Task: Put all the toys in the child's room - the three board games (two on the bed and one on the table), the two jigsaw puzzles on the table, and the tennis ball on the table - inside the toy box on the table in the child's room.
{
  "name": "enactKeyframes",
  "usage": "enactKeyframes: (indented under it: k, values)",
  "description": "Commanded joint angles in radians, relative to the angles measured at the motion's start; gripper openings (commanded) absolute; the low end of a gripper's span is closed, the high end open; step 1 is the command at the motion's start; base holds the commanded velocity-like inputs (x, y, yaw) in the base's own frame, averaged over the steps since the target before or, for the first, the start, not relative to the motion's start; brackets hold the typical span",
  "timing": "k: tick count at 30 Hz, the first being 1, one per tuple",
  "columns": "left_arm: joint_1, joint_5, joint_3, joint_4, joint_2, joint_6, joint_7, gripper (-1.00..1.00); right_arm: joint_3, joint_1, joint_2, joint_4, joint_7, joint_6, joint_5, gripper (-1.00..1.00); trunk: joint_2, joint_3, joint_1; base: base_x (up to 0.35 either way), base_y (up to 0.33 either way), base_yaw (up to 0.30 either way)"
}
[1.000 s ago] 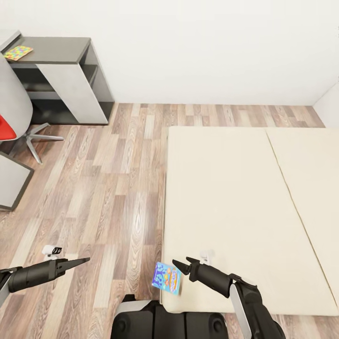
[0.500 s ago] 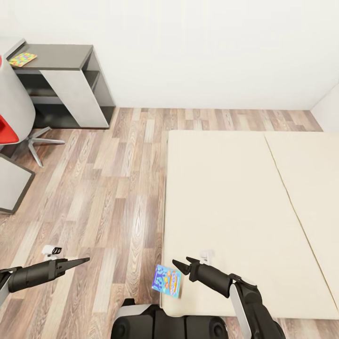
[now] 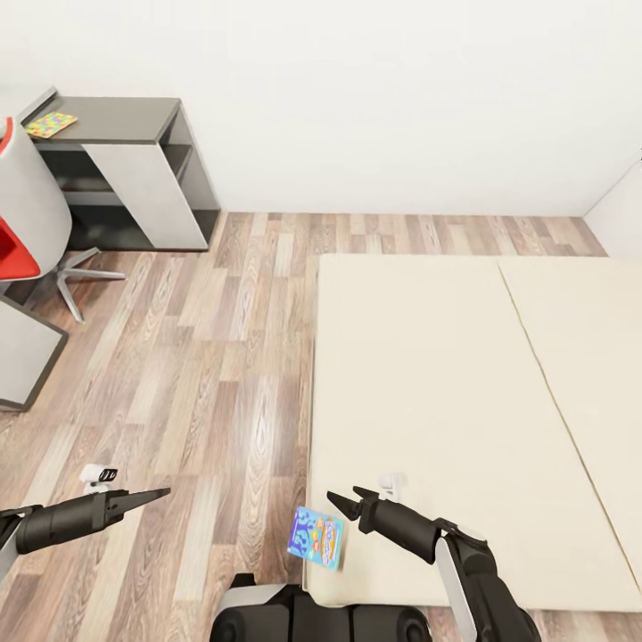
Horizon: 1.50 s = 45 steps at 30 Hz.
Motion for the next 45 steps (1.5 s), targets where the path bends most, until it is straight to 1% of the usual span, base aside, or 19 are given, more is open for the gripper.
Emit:
enactKeyframes:
  k: [1, 17, 19, 23, 24, 25, 28, 29, 30, 32, 33, 34, 35, 37, 38, 39, 40, 42, 45]
  values:
    - [0.0, 0.0, -0.001, 0.0, 0.0, 0.011, -0.003, 1.0, -0.003, 0.0, 0.001, 0.0, 0.003, 0.008, -0.005, 1.0, -0.001, 0.001, 0.001, 0.0, 0.0, 0.0]
    - [0.0, -0.002, -0.002, 0.0, -0.001, 0.013, -0.003, 1.0, -0.003, 0.0, 0.001, 0.004, 0.002, 0.006, -0.005, 1.0, -0.001, 0.027, 0.001, 0.0, 0.0, 0.0]
    - [-0.001, -0.003, -0.003, 0.0, -0.002, 0.014, 0.009, 1.0, -0.003, 0.0, 0.001, 0.005, 0.002, 0.006, -0.005, 1.0, -0.001, 0.03, 0.001, 0.0, 0.0, 0.0]
    - [-0.002, -0.009, -0.011, 0.0, -0.01, 0.013, 0.097, 1.0, -0.003, 0.0, 0.001, 0.007, 0.001, 0.006, -0.005, 1.0, -0.001, 0.037, 0.001, 0.0, 0.0, 0.0]
    - [-0.002, -0.011, -0.012, 0.0, -0.011, 0.013, 0.11, 1.0, -0.003, 0.0, 0.001, 0.008, 0.001, 0.005, -0.005, 1.0, -0.001, 0.038, 0.001, 0.0, 0.0, 0.0]
    - [-0.001, -0.017, -0.014, 0.0, -0.013, 0.012, 0.136, 1.0, -0.003, 0.001, 0.001, 0.008, 0.001, 0.005, -0.005, 1.0, -0.001, 0.04, 0.001, 0.0, 0.0, 0.0]
    - [-0.001, -0.037, -0.015, 0.0, -0.015, 0.01, 0.179, 1.0, -0.003, 0.008, 0.0, 0.011, 0.0, 0.004, -0.005, 1.0, -0.001, 0.045, 0.001, 0.0, 0.0, 0.0]
    - [-0.001, -0.058, -0.015, 0.005, -0.018, 0.001, 0.212, 1.0, -0.004, 0.013, 0.0, 0.016, -0.001, 0.002, -0.004, 1.0, -0.001, 0.047, 0.001, 0.0, 0.0, 0.0]
    - [-0.001, -0.07, -0.015, 0.01, -0.02, -0.006, 0.229, 1.0, -0.004, 0.015, 0.0, 0.021, -0.001, 0.001, -0.004, 1.0, -0.001, 0.048, 0.001, 0.0, 0.0, 0.0]
    - [0.0, -0.118, -0.012, 0.064, -0.027, -0.056, 0.292, 1.0, -0.013, 0.022, -0.002, 0.061, -0.003, -0.005, 0.0, 1.0, -0.001, 0.052, 0.001, 0.0, 0.0, 0.0]
    - [0.0, -0.128, -0.01, 0.083, -0.029, -0.071, 0.308, 1.0, -0.018, 0.024, -0.003, 0.074, -0.003, -0.009, 0.001, 1.0, -0.001, 0.053, 0.001, 0.0, 0.0, 0.0]
    - [0.0, -0.141, -0.008, 0.123, -0.03, -0.1, 0.34, 1.0, -0.029, 0.028, -0.008, 0.106, -0.004, -0.021, 0.003, 1.0, -0.001, 0.055, 0.001, 0.0, 0.0, 0.0]
    - [0.0, -0.146, -0.007, 0.143, -0.031, -0.113, 0.357, 1.0, -0.035, 0.03, -0.012, 0.123, -0.004, -0.031, 0.004, 1.0, -0.001, 0.057, 0.001, 0.0, 0.0, 0.0]
    - [0.0, -0.156, -0.005, 0.192, -0.034, -0.145, 0.405, 1.0, -0.049, 0.037, -0.031, 0.181, -0.004, -0.078, 0.004, 1.0, -0.001, 0.06, 0.001, 0.0, 0.0, 0.0]
    - [0.0, -0.159, -0.004, 0.214, -0.039, -0.16, 0.436, 1.0, -0.055, 0.043, -0.045, 0.22, -0.003, -0.117, 0.001, 1.0, -0.001, 0.061, 0.001, 0.0, 0.0, 0.0]
    - [0.0, -0.161, -0.004, 0.222, -0.043, -0.168, 0.451, 1.0, -0.057, 0.045, -0.052, 0.24, -0.003, -0.137, 0.0, 1.0, -0.001, 0.063, 0.001, 0.0, 0.0, 0.0]
    - [0.0, -0.163, -0.005, 0.235, -0.054, -0.186, 0.479, 1.0, -0.06, 0.049, -0.066, 0.273, -0.002, -0.172, -0.002, 1.0, -0.001, 0.065, 0.001, 0.0, 0.0, 0.0]
    - [0.0, -0.164, -0.006, 0.249, -0.071, -0.222, 0.515, 1.0, -0.063, 0.052, -0.08, 0.313, 0.0, -0.208, -0.004, 1.0, -0.001, 0.068, 0.001, 0.0, 0.0, 0.0]
    - [0.001, -0.164, -0.008, 0.289, -0.085, -0.269, 0.541, 1.0, -0.064, 0.053, -0.09, 0.353, 0.002, -0.234, -0.005, 1.0, -0.001, 0.073, 0.001, 0.0, 0.0, 0.0]
